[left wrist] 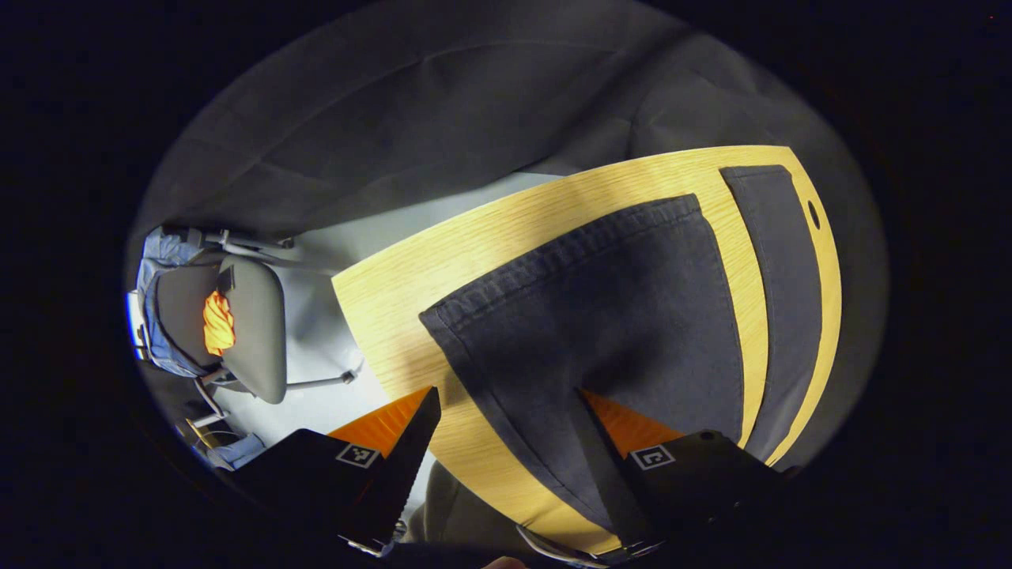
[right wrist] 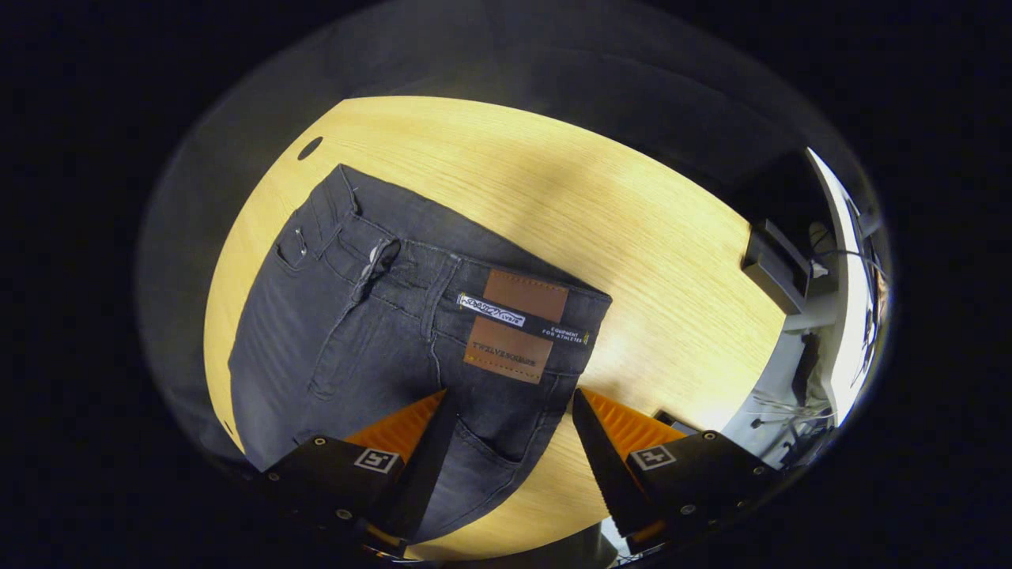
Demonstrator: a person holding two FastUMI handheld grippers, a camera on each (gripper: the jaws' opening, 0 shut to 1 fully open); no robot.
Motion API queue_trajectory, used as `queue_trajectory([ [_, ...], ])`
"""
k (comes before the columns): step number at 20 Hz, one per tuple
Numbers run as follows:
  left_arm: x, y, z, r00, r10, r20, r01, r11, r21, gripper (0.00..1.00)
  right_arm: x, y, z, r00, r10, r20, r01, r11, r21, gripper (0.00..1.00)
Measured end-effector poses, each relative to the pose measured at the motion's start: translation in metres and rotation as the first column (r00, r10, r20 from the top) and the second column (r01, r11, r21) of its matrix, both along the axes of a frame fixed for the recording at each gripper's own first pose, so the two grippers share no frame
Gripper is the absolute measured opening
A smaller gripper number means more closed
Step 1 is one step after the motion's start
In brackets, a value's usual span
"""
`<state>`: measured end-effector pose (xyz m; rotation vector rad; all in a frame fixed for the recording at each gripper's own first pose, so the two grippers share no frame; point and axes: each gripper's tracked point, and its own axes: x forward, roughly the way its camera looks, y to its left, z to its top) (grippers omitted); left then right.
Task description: Grasp the waist and the cuffs of the jeans and fold them to make the two legs overlap; first hold the waist and fold one-third of the jeans toward the cuffs, then hold the cuffs and fold the remaining one-third in the same direction to finish folding.
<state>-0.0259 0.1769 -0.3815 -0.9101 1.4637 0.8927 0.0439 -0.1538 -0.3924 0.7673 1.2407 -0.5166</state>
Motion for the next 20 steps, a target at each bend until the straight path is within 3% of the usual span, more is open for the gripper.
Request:
queue_trajectory([
  [5,0.007,0.003,0.001,1.0,-0.018,0.007,0.017,0.999,0.043,0.97,0.004,-0.001,-0.003,0.999,0.024,-0.039,-0.026,0.999,-0.04,0.8],
  [7,0.01,0.003,0.0,0.998,-0.056,0.012,0.055,0.997,0.05,0.94,0.007,0.001,-0.001,0.999,0.042,-0.026,-0.044,0.998,-0.049,0.68],
  [9,0.016,0.002,0.0,0.996,-0.082,0.025,0.08,0.995,0.056,0.82,0.008,0.002,-0.002,0.999,0.045,-0.005,-0.045,0.998,-0.04,0.61],
  [11,0.021,0.001,0.003,0.989,-0.144,0.044,0.141,0.988,0.063,0.7,0.01,0.009,-0.002,0.999,0.024,0.024,-0.024,1.0,-0.007,0.41],
  [13,0.035,0.002,0.0,0.98,-0.174,0.096,0.165,0.981,0.1,0.31,0.01,0.008,0.001,0.998,0.02,0.062,-0.021,1.0,0.018,0.25],
  [14,0.042,0.003,0.0,0.971,-0.193,0.138,0.18,0.978,0.105,0.12,0.012,0.009,0.001,0.996,0.003,0.085,-0.007,0.999,0.048,0.26],
  [15,0.045,0.007,-0.001,0.961,-0.197,0.197,0.174,0.976,0.129,0.12,0.014,0.011,0.0,0.992,-0.029,0.126,0.016,0.995,0.1,0.25],
  [16,0.051,0.004,0.001,0.958,-0.194,0.213,0.176,0.979,0.101,0.01,0.014,0.013,0.005,0.986,-0.106,0.128,0.085,0.984,0.158,0.25],
  [17,0.053,0.003,0.002,0.948,-0.199,0.247,0.178,0.978,0.106,0.01,0.021,0.017,-0.001,0.977,-0.16,0.139,0.128,0.969,0.211,0.09],
  [20,0.055,0.004,0.005,0.932,-0.172,0.319,0.15,0.984,0.094,0.01,0.016,0.011,0.012,0.963,-0.197,0.186,0.15,0.959,0.239,0.09],
])
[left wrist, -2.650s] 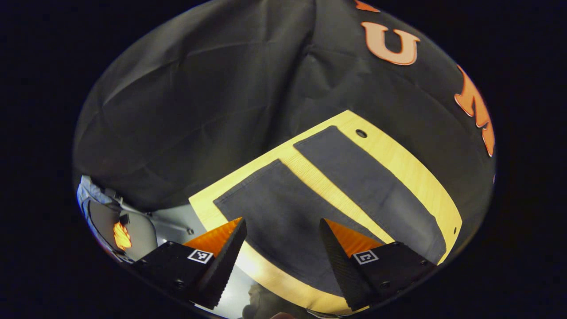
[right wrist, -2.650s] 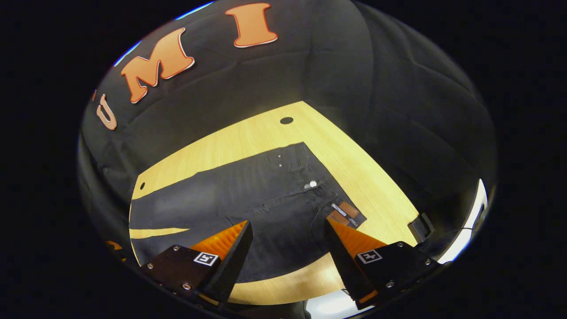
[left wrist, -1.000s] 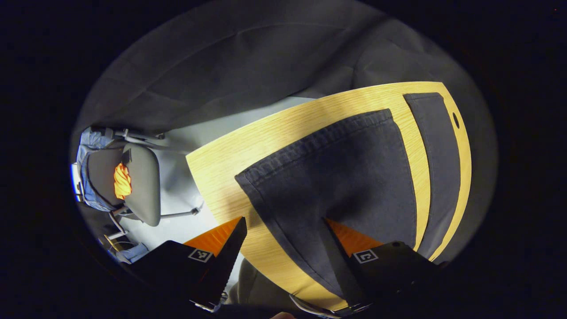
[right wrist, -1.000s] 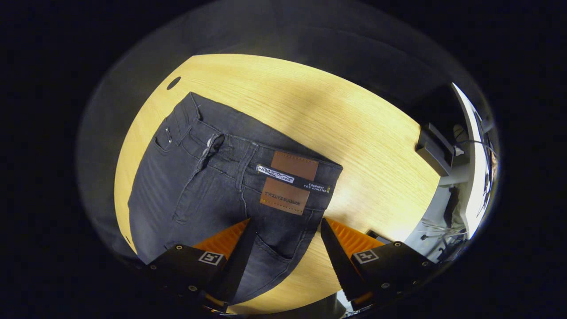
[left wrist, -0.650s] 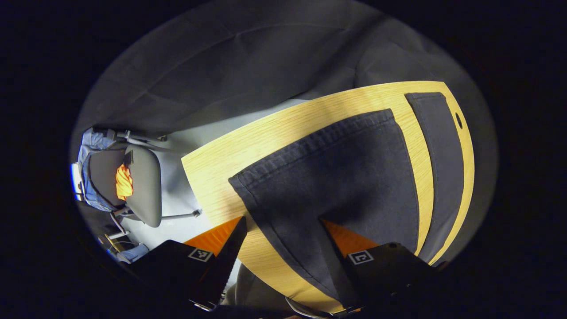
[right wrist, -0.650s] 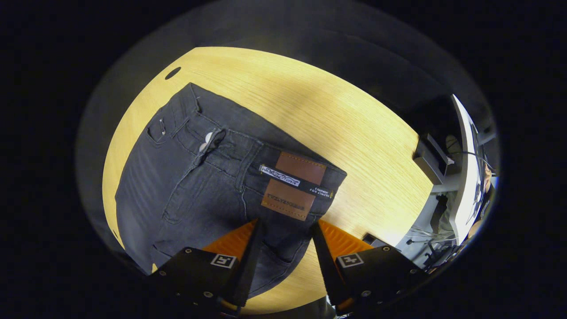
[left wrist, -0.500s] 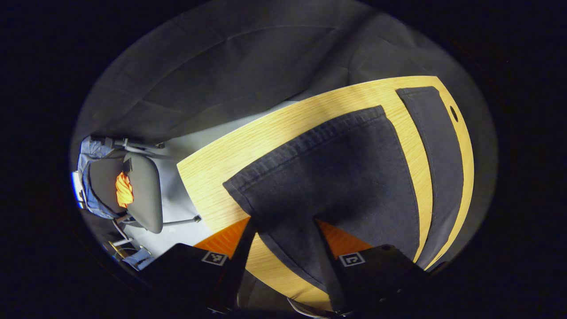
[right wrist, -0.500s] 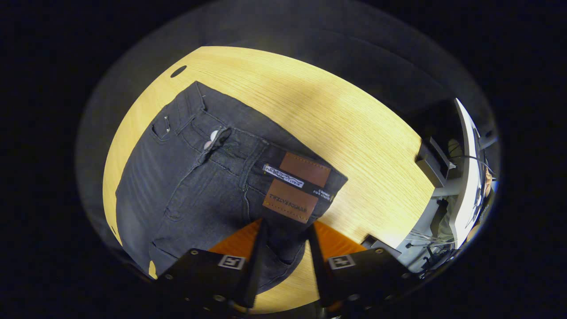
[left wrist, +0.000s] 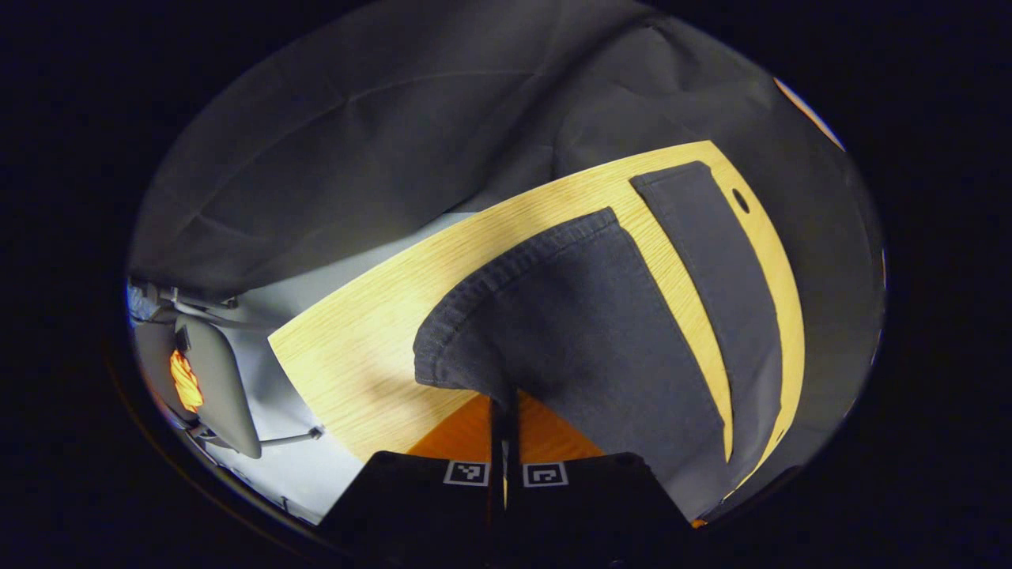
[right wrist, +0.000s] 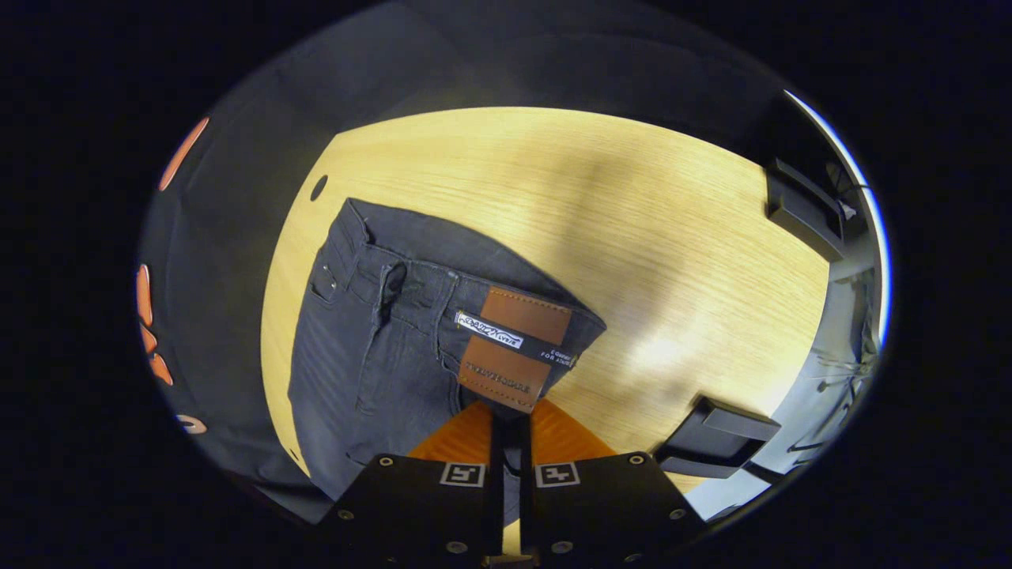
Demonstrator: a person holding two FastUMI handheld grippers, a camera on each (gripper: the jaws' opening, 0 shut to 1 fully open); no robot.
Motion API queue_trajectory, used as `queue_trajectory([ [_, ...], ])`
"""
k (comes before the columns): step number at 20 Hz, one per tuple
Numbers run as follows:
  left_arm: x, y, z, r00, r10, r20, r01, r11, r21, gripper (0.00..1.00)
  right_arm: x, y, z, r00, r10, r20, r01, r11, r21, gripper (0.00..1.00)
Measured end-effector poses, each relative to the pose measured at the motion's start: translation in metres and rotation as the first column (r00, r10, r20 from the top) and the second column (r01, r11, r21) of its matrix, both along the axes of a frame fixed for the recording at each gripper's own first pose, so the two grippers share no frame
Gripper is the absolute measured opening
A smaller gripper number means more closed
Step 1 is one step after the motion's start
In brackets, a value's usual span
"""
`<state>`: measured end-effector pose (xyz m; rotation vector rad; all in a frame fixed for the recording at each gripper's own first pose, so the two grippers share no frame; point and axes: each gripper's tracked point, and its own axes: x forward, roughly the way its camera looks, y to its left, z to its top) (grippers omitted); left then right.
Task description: Grasp the waist and the cuffs of the jeans and fold them to make the two legs overlap; first hold the waist and fold one-third of the jeans toward the cuffs, then hold the cuffs and fold the remaining one-third in the same direction to finish folding.
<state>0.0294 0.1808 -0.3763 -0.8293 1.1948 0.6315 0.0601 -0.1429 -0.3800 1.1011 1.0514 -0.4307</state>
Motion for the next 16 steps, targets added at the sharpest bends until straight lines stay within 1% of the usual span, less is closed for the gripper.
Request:
queue_trajectory([
  [2,0.01,0.002,0.016,0.997,-0.003,0.072,0.002,1.0,0.005,0.01,0.002,-0.005,0.015,0.997,-0.052,0.053,0.053,0.999,-0.003,0.08],
  [4,0.026,0.002,0.041,0.99,-0.011,0.143,0.01,1.0,0.008,0.01,0.009,-0.006,0.033,0.989,-0.098,0.109,0.095,0.995,0.033,0.08],
  [6,0.045,0.001,0.06,0.978,-0.007,0.208,0.008,1.0,-0.006,0.01,0.016,-0.006,0.039,0.983,-0.137,0.119,0.131,0.989,0.062,0.08],
  [8,0.065,0.005,0.071,0.97,-0.03,0.242,0.031,1.0,0.001,0.01,0.023,-0.005,0.046,0.978,-0.16,0.132,0.151,0.986,0.076,0.08],
  [9,0.073,0.005,0.077,0.967,-0.048,0.252,0.048,0.999,0.007,0.01,0.028,-0.005,0.056,0.973,-0.172,0.156,0.16,0.983,0.084,0.08],
  [12,0.099,0.007,0.1,0.947,-0.105,0.303,0.104,0.994,0.021,0.01,0.036,-0.009,0.084,0.963,-0.164,0.215,0.155,0.986,0.056,0.08],
  [16,0.134,0.005,0.104,0.931,-0.156,0.329,0.16,0.987,0.017,0.01,0.058,-0.009,0.109,0.949,-0.203,0.242,0.194,0.979,0.062,0.08],
])
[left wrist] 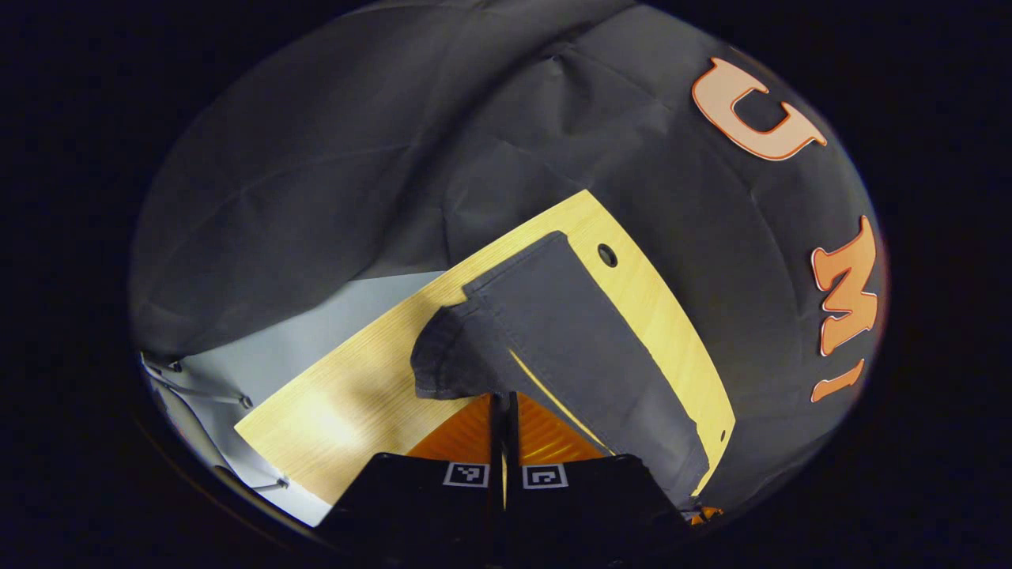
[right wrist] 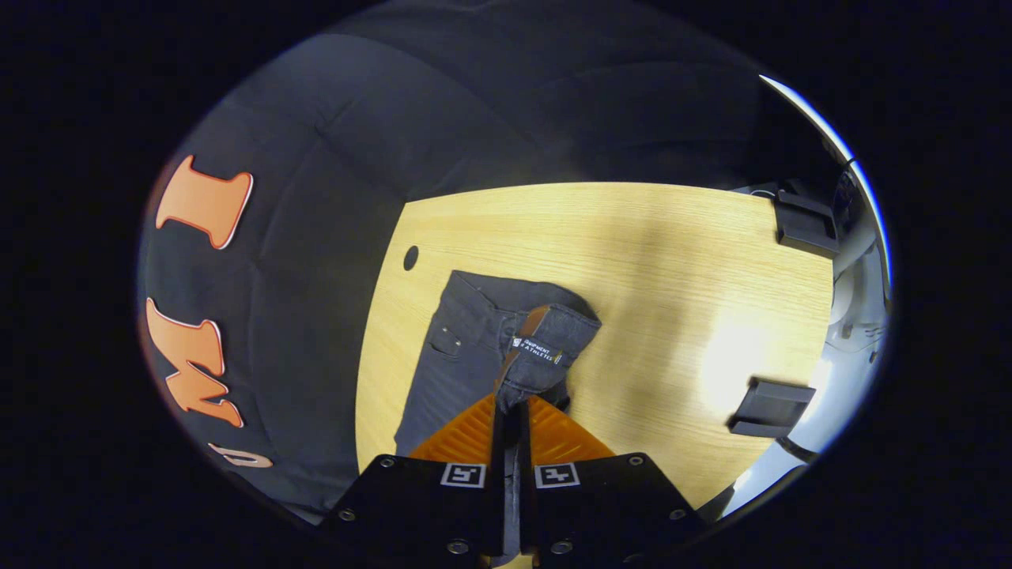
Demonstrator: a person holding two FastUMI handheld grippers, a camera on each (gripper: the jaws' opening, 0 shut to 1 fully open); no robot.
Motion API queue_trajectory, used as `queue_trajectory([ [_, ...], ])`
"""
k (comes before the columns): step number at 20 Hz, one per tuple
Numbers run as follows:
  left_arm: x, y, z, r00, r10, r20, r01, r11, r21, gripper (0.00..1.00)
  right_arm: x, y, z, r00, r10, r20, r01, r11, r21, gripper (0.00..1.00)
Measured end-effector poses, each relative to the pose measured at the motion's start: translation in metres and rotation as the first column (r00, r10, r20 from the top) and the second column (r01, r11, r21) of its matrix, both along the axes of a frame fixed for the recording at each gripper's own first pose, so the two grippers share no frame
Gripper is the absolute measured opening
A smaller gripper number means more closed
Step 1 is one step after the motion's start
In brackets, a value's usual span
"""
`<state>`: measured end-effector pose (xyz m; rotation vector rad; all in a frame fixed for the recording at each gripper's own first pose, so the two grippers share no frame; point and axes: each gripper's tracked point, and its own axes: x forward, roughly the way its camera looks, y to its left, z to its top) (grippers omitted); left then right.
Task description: Grasp the waist and the cuffs of the jeans and fold them to make the two legs overlap; first hold the waist and fold one-third of the jeans toward the cuffs, then hold the cuffs and fold the remaining one-third in the same direction to finish folding.
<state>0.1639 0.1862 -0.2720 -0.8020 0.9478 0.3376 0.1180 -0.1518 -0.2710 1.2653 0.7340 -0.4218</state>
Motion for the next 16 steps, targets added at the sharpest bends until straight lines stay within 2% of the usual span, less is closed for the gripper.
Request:
queue_trajectory([
  [8,0.069,-0.003,0.007,0.993,-0.113,0.015,0.113,0.994,-0.006,0.01,0.022,0.005,0.023,0.998,-0.063,-0.005,0.063,0.998,-0.025,0.08],
  [16,0.127,0.006,-0.002,0.996,-0.081,-0.023,0.082,0.995,0.063,0.01,0.077,-0.001,0.021,0.999,-0.038,0.0,0.038,0.999,0.029,0.08],
])
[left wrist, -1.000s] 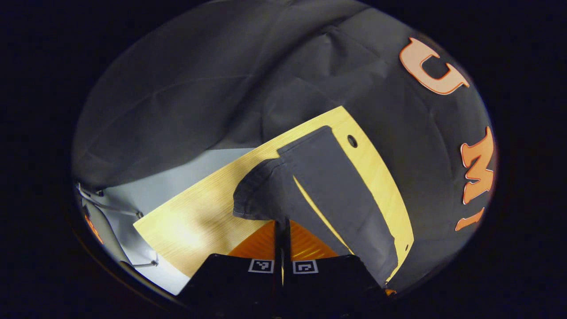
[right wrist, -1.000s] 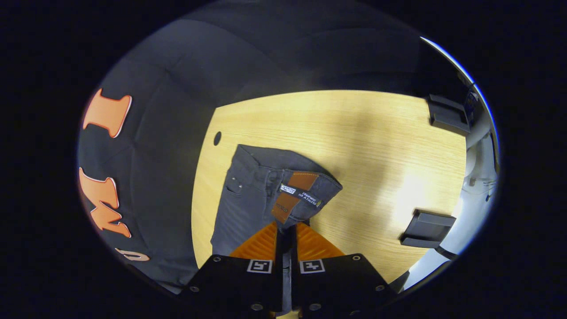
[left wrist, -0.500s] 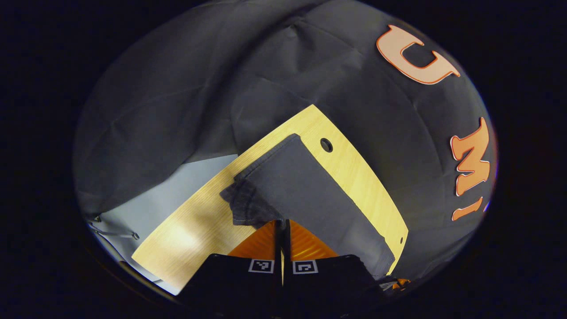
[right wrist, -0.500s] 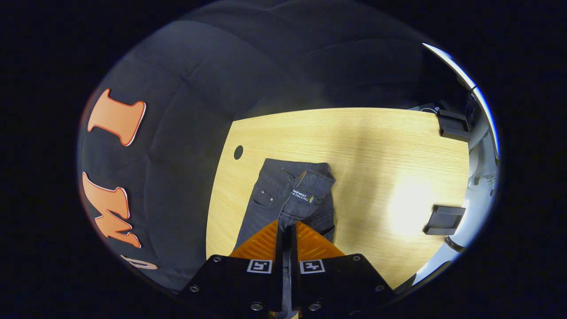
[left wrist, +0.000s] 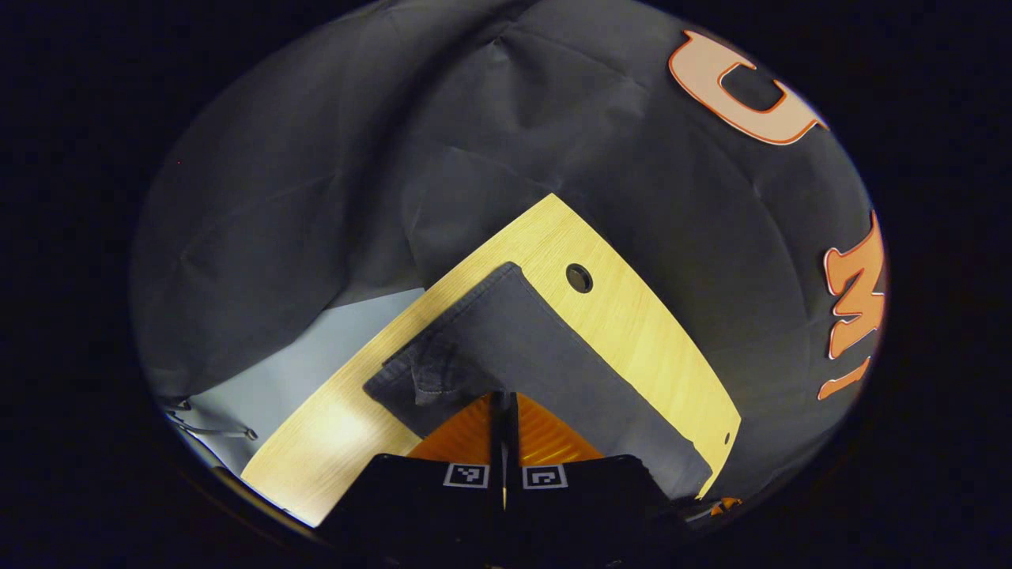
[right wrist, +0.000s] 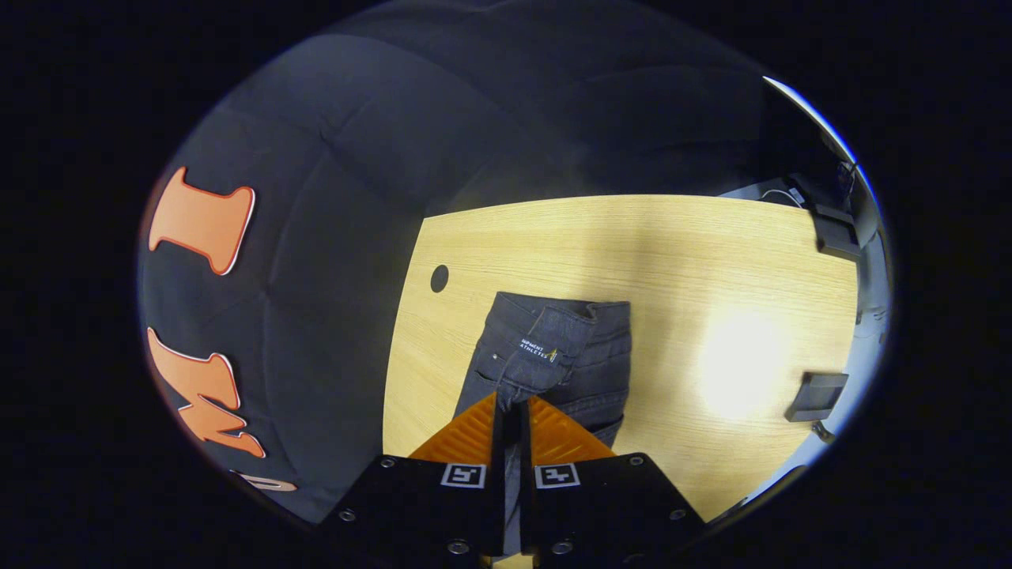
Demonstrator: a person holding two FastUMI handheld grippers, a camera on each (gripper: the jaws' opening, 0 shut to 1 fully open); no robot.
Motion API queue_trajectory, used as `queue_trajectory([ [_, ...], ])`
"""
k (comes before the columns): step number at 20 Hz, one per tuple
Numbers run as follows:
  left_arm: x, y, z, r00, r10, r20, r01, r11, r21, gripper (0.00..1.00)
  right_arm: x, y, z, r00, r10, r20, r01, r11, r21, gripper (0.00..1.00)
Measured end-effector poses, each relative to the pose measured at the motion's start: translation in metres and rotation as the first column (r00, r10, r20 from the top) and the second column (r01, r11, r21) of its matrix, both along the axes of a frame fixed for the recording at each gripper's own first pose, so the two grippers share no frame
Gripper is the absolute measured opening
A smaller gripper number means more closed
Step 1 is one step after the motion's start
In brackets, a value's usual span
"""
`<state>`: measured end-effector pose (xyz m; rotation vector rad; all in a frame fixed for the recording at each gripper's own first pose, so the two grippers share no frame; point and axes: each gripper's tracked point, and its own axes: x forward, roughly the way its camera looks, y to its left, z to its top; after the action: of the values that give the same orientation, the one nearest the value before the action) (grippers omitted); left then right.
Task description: Grasp the waist and the cuffs of the jeans and fold them to make the two legs overlap; first hold the waist and fold one-third of the jeans toward the cuffs, then hold the cuffs and fold the remaining one-third in the same direction to finish folding.
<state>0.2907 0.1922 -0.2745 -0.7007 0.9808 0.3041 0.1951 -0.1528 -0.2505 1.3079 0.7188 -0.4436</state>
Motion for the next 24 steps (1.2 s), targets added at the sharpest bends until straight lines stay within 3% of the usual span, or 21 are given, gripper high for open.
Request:
queue_trajectory([
  [6,0.036,0.002,-0.022,0.997,-0.007,-0.071,0.011,0.998,0.056,0.01,0.06,0.011,-0.021,0.998,0.052,-0.029,-0.051,0.998,0.023,0.08],
  [12,0.064,0.004,-0.03,0.996,0.014,-0.092,-0.009,0.998,0.056,0.01,0.099,0.017,-0.039,0.994,0.09,-0.063,-0.088,0.995,0.043,0.09],
  [19,0.074,0.007,-0.057,0.979,0.049,-0.198,-0.031,0.995,0.097,0.03,0.117,0.023,-0.055,0.985,0.117,-0.125,-0.108,0.991,0.083,0.08],
  [22,0.083,0.01,-0.055,0.975,0.116,-0.188,-0.105,0.992,0.068,0.23,0.123,0.026,-0.061,0.983,0.1,-0.153,-0.076,0.985,0.156,0.09],
  [24,0.094,0.017,-0.056,0.979,0.132,-0.153,-0.119,0.989,0.088,0.29,0.123,0.024,-0.06,0.984,0.101,-0.147,-0.077,0.984,0.162,0.08],
])
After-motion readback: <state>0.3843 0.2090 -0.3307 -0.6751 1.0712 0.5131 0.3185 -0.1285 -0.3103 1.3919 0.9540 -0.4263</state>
